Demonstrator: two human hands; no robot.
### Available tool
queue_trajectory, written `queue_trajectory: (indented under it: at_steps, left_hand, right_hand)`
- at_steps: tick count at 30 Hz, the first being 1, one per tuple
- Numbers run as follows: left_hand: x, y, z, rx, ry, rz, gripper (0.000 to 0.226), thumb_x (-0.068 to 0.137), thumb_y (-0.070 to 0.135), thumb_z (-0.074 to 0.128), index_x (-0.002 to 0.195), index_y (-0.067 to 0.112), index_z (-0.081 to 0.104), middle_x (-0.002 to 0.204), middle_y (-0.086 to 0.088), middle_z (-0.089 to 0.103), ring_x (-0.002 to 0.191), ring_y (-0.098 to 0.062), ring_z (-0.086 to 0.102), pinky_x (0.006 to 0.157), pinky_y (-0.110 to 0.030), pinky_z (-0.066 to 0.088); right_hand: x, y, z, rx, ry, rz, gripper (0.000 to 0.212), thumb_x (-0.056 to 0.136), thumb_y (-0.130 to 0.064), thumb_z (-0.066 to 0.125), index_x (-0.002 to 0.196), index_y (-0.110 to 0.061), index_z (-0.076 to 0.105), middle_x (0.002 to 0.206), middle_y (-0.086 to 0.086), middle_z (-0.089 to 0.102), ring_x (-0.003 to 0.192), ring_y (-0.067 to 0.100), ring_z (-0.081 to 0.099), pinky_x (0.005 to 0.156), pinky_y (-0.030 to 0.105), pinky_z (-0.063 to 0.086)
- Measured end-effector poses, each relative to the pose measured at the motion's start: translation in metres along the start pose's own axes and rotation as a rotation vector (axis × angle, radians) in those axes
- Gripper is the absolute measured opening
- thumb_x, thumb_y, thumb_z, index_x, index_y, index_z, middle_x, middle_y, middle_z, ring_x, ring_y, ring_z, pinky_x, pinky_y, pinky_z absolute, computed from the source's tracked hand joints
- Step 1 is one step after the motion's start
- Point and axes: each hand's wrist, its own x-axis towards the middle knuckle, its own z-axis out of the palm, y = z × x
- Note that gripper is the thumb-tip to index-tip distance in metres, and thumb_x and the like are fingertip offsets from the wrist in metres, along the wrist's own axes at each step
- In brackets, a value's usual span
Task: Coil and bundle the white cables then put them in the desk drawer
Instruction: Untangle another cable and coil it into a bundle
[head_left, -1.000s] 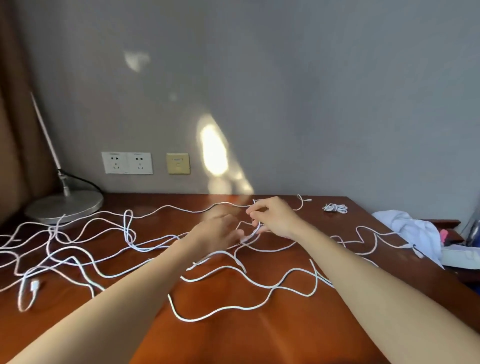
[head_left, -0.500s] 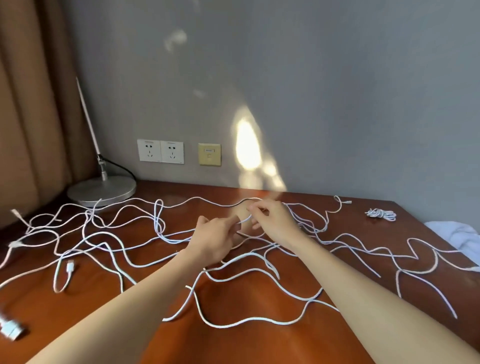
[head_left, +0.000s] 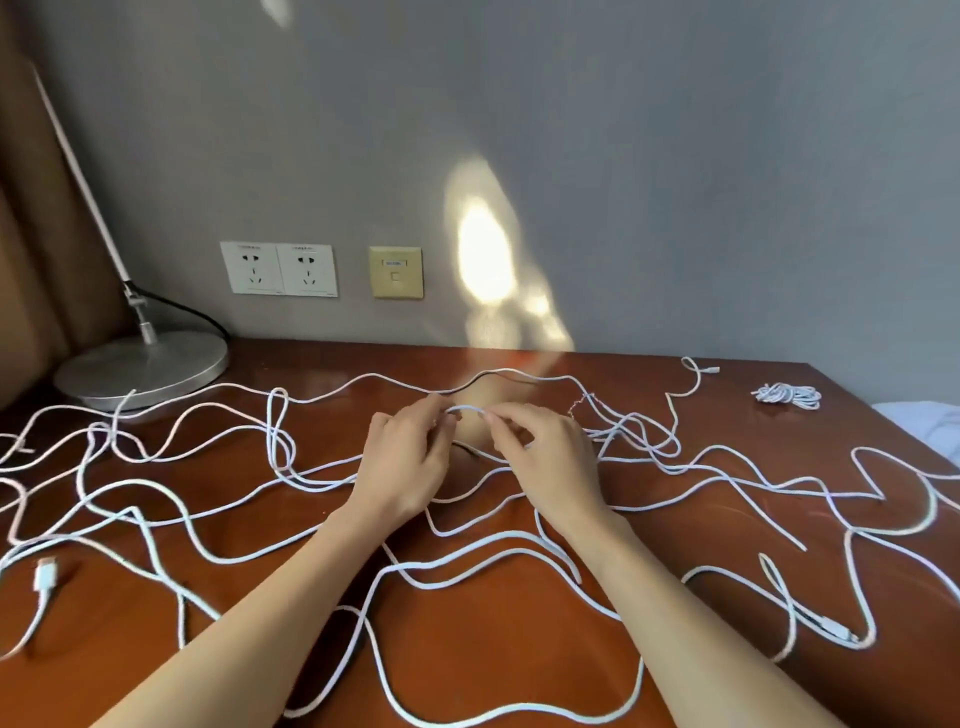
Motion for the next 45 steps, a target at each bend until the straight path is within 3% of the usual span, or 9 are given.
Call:
queue_trajectory:
  at_steps: [4,10,14,21,27,31,36,40,45]
  left_hand:
    - [-0.003,-0.004,0.003,-0.083,-0.059,-0.018,0.038,0.108,0.038,0.046,0.072,0.027,0.039,0.058,0.008,0.045,0.058,-0.016,0.043,0.059,-0.042,0.036]
    - [-0.002,-0.001,-0.006,-0.383,-0.050,-0.171,0.032,0.108,0.028,0.049,0.080,0.021,0.061,0.059,0.018,0.052,0.059,-0.003,0.045,0.063,-0.033,0.037]
    - [-0.002,0.000,-0.012,-0.587,-0.054,-0.303,0.031,0.106,0.033,0.050,0.089,0.015,0.068,0.053,0.015,0.044,0.051,-0.005,0.038,0.057,-0.030,0.030]
    - [-0.006,0.013,-0.019,-0.799,-0.251,-0.294,0.043,0.111,0.032,0.043,0.094,-0.001,0.065,0.055,-0.005,0.033,0.048,-0.014,0.028,0.049,-0.023,0.027]
    - [-0.003,0.013,-0.026,-1.026,-0.178,-0.446,0.039,0.111,0.020,0.032,0.099,0.001,0.064,0.057,-0.006,0.038,0.048,-0.017,0.033,0.056,-0.028,0.032]
    - [-0.001,0.016,-0.029,-1.325,-0.118,-0.545,0.035,0.109,0.022,0.036,0.098,0.003,0.063,0.054,0.001,0.033,0.049,-0.013,0.021,0.061,-0.031,0.016]
    - [-0.005,0.024,-0.026,-1.463,-0.189,-0.587,0.036,0.104,0.030,0.042,0.097,0.006,0.068,0.043,0.002,0.027,0.051,-0.017,0.009,0.065,-0.034,0.010]
    - [-0.007,0.025,-0.019,-1.548,-0.216,-0.639,0.044,0.108,0.031,0.037,0.104,0.002,0.069,0.039,0.002,0.029,0.044,-0.014,0.013,0.057,-0.028,0.017]
    - [-0.003,0.024,-0.020,-1.755,-0.079,-0.654,0.036,0.111,0.034,0.037,0.113,0.010,0.064,0.055,0.002,0.035,0.045,-0.009,0.030,0.050,-0.022,0.035]
  right_hand:
    - [0.003,-0.001,-0.002,0.001,0.023,-0.061,0.017,0.101,-0.036,0.064,0.105,-0.030,0.078,0.090,-0.012,0.075,0.078,0.010,0.067,0.066,0.036,0.055]
    - [-0.002,0.005,-0.001,-0.122,0.008,-0.104,0.019,0.100,-0.035,0.061,0.104,-0.026,0.077,0.089,-0.014,0.073,0.080,0.011,0.056,0.076,0.034,0.050]
    - [0.000,0.009,-0.009,-0.166,-0.042,-0.147,0.021,0.103,-0.033,0.059,0.117,-0.025,0.072,0.106,-0.011,0.072,0.100,0.009,0.057,0.093,0.028,0.044]
    - [-0.007,0.011,-0.011,-0.026,-0.063,-0.145,0.020,0.100,-0.035,0.059,0.100,-0.021,0.074,0.093,-0.011,0.069,0.088,0.013,0.056,0.074,0.035,0.051]
    - [-0.011,0.005,-0.022,-0.097,-0.093,-0.172,0.020,0.104,-0.031,0.058,0.116,-0.026,0.073,0.101,-0.011,0.070,0.092,0.012,0.059,0.081,0.033,0.052]
    - [-0.012,0.006,-0.030,-0.102,-0.080,-0.138,0.023,0.105,-0.021,0.056,0.122,-0.025,0.072,0.098,-0.010,0.073,0.087,0.010,0.061,0.087,0.032,0.048]
    - [-0.015,0.007,-0.023,-0.128,-0.120,-0.147,0.023,0.104,-0.020,0.059,0.120,-0.025,0.075,0.092,-0.019,0.069,0.078,-0.001,0.045,0.087,0.023,0.035]
    - [-0.016,0.008,-0.018,-0.203,-0.110,-0.205,0.020,0.100,-0.019,0.066,0.115,-0.026,0.077,0.075,-0.026,0.048,0.075,0.000,0.035,0.083,0.028,0.033]
    - [-0.016,0.006,-0.014,-0.167,-0.131,-0.202,0.020,0.099,-0.023,0.068,0.117,-0.025,0.077,0.070,-0.032,0.044,0.074,0.001,0.037,0.090,0.031,0.037]
